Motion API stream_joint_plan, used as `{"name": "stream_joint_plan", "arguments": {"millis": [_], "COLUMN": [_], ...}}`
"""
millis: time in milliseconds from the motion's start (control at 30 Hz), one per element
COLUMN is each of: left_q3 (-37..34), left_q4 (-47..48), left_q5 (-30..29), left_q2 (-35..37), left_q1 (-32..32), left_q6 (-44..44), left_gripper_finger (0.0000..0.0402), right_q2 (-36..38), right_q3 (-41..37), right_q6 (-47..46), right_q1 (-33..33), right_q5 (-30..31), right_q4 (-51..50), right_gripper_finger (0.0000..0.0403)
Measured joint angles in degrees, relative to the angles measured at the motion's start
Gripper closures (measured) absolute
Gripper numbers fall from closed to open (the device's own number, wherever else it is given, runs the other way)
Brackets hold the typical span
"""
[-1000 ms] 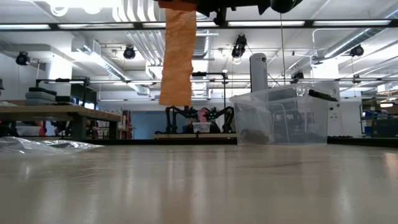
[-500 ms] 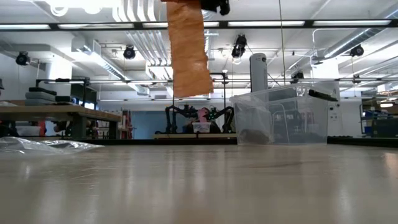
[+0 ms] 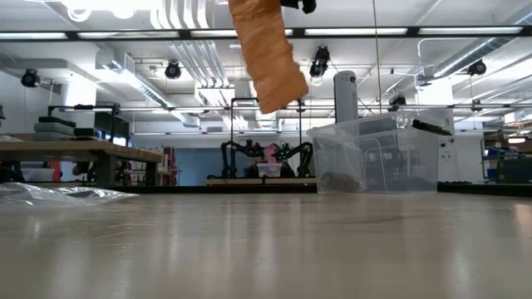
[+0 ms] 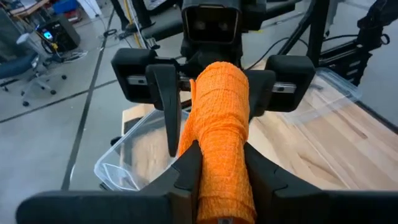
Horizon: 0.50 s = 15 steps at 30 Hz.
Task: Roll bandage
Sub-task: Roll the orange bandage on the table
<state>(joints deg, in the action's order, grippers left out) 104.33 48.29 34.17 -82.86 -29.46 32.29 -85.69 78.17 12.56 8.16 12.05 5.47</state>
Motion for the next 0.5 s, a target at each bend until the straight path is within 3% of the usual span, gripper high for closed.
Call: {"name": "stream_joint_plan", "arguments": {"millis": [100,233,500], "left_q3": [0.0,0.0,0.0], "left_q4": [-0.05,-1.16,-10.09], "left_q5": [0.0,1.65,4.79], "left_q2": [-0.08,-0.07,-0.07], "left_q1": [-0.06,-0.08,-0.25], "left_q6": [-0.58,-2.41,-8.33], "left_gripper_finger": [0.0339,0.0333,0.0343], "right_q2": [0.18,0.37,-2.02], "right_q3": [0.0,0.0,-0.68], "right_q6": [0.7,2.55,-1.33], "right_q1": [0.0,0.0,-0.02], "right_q5": [0.03,0.13,1.53], "right_q4": [-0.21,-0.71,-0.73], "right_gripper_finger": [0.0241,0.0373,0.04]}}
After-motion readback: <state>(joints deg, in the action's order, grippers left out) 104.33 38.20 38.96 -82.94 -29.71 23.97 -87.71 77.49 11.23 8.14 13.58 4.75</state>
